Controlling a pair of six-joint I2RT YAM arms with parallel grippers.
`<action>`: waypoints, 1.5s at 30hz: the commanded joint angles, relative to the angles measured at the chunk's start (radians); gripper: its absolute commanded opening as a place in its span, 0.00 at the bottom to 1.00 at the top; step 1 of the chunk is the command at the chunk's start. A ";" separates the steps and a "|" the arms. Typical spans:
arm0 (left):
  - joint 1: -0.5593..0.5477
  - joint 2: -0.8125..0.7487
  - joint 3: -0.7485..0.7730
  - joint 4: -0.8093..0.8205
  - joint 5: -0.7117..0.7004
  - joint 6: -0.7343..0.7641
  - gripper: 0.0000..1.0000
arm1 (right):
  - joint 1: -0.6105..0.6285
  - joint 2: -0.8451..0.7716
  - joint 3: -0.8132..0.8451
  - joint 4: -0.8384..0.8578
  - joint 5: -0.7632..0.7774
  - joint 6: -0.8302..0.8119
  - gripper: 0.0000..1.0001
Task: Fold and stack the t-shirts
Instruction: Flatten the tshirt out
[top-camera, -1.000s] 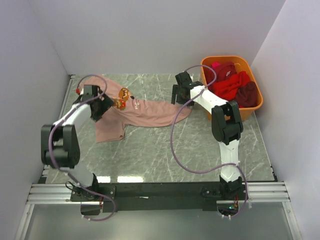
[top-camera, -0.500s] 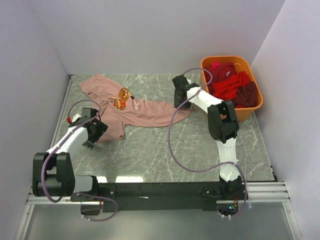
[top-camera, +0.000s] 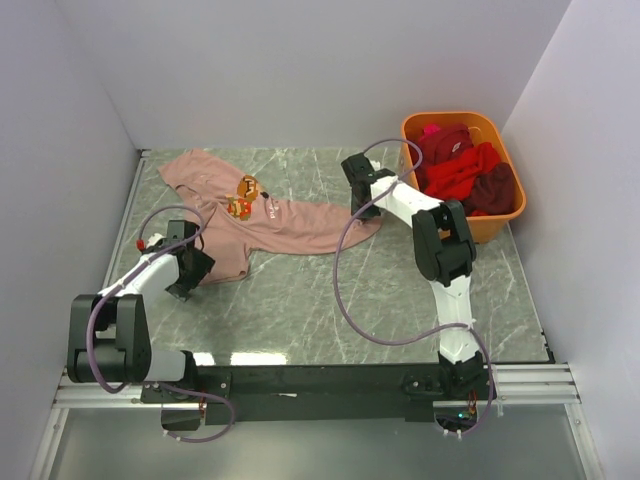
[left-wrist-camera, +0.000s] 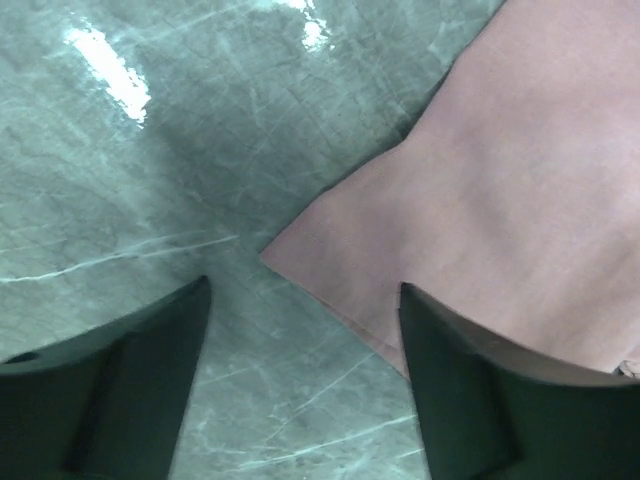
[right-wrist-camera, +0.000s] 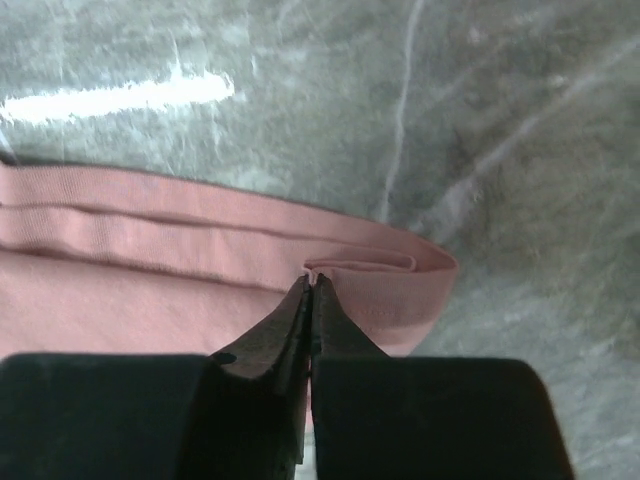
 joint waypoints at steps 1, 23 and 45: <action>0.001 0.028 -0.009 0.043 0.030 0.002 0.77 | 0.010 -0.109 -0.040 0.024 0.036 0.016 0.01; 0.001 0.030 0.012 0.230 0.021 0.096 0.01 | 0.033 -0.500 -0.444 0.231 -0.055 0.026 0.00; -0.083 -0.766 0.403 0.224 -0.222 0.192 0.01 | 0.162 -1.199 -0.506 0.413 0.086 -0.087 0.00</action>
